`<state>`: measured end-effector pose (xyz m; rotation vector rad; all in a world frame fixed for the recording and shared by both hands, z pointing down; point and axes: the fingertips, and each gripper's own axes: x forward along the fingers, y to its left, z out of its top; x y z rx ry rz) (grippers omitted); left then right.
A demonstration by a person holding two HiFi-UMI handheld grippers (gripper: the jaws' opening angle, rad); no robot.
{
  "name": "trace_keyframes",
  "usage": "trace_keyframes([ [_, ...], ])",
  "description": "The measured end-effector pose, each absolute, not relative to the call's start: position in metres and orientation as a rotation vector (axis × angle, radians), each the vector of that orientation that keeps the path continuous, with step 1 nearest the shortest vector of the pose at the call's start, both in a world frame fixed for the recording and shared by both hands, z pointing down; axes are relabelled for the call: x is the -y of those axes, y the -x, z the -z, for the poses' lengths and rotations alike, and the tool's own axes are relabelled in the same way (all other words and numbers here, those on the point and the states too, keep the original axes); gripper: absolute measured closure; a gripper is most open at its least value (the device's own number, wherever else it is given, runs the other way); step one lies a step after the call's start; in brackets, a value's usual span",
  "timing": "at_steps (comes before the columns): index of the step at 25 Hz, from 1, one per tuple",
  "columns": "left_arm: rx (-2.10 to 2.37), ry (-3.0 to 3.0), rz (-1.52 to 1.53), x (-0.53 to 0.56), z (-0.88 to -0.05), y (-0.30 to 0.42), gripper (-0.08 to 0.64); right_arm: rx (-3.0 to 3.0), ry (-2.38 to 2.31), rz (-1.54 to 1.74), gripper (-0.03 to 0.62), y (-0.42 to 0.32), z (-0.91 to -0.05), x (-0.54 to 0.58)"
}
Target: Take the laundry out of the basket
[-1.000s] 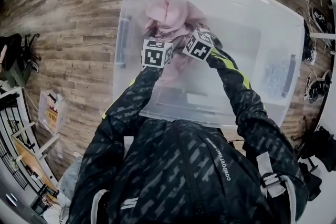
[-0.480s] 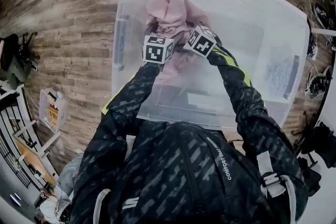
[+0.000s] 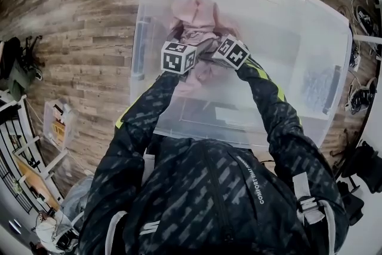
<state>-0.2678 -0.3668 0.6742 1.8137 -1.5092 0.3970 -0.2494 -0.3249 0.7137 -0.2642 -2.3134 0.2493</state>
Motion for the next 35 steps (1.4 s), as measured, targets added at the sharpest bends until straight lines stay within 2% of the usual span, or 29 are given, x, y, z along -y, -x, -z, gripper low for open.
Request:
trace_keyframes([
  [6, 1.472, -1.855, -0.308, 0.368, -0.657, 0.262, 0.095, 2.395, 0.193, -0.317, 0.354, 0.255, -0.689, 0.324],
  [9, 1.472, -1.922, -0.327, 0.368, -0.644, 0.253, 0.095, 2.426, 0.161, -0.296, 0.408, 0.254, -0.678, 0.321],
  [12, 1.472, -1.986, -0.336, 0.371, -0.629, 0.246, 0.097, 2.470, 0.115, -0.280, 0.435, 0.252, -0.665, 0.323],
  [18, 1.529, -2.153, -0.288, 0.381, -0.577, 0.240, 0.101, 2.597, 0.009, -0.202, 0.453, 0.253, -0.623, 0.336],
  [35, 1.737, -2.537, -0.075, 0.359, -0.374, 0.223, 0.110, 2.809, -0.180, 0.224, 0.456, 0.246, -0.438, 0.339],
])
